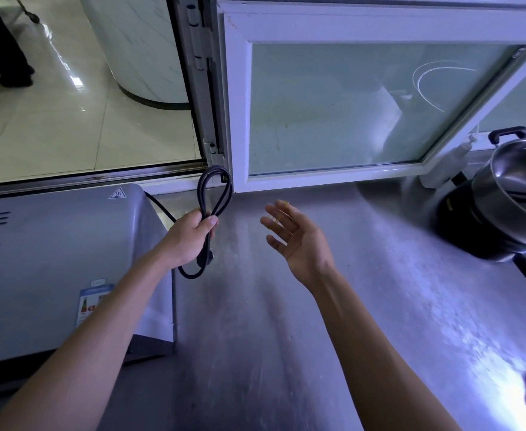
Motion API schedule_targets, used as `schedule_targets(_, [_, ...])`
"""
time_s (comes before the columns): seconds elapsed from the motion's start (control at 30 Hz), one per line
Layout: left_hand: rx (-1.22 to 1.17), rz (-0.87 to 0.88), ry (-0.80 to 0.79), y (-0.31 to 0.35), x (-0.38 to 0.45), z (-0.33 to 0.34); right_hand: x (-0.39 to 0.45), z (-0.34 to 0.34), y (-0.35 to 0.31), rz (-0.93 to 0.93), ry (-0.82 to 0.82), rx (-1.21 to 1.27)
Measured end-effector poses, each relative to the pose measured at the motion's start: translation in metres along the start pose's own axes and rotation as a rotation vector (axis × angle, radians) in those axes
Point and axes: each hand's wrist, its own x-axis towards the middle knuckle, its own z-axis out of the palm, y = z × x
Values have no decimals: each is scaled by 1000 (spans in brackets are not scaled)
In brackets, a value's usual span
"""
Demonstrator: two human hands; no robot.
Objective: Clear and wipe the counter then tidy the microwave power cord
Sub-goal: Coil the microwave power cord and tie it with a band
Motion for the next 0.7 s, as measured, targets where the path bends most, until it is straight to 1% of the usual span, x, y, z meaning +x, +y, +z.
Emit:
schedule_targets(0.2, [-29,-49,1,5,-3,4,3,6,-3,-76,-44,-128])
schedule_targets(0.37, [-57,-76,-11,2,-5,2,6,11,-5,-197,-9,-311])
schedule_targets(0.47, [-84,-86,-27,0,-5,0,7,16,-8,-232,4,-437])
schedule_targets(0.57, [-31,-74,-19,1,-7,-1,9,21,-14,-233,-4,-592])
schedule_targets(0.7, [93,-16,-15,2,-10,-1,11,31,-26,-247,-31,-794])
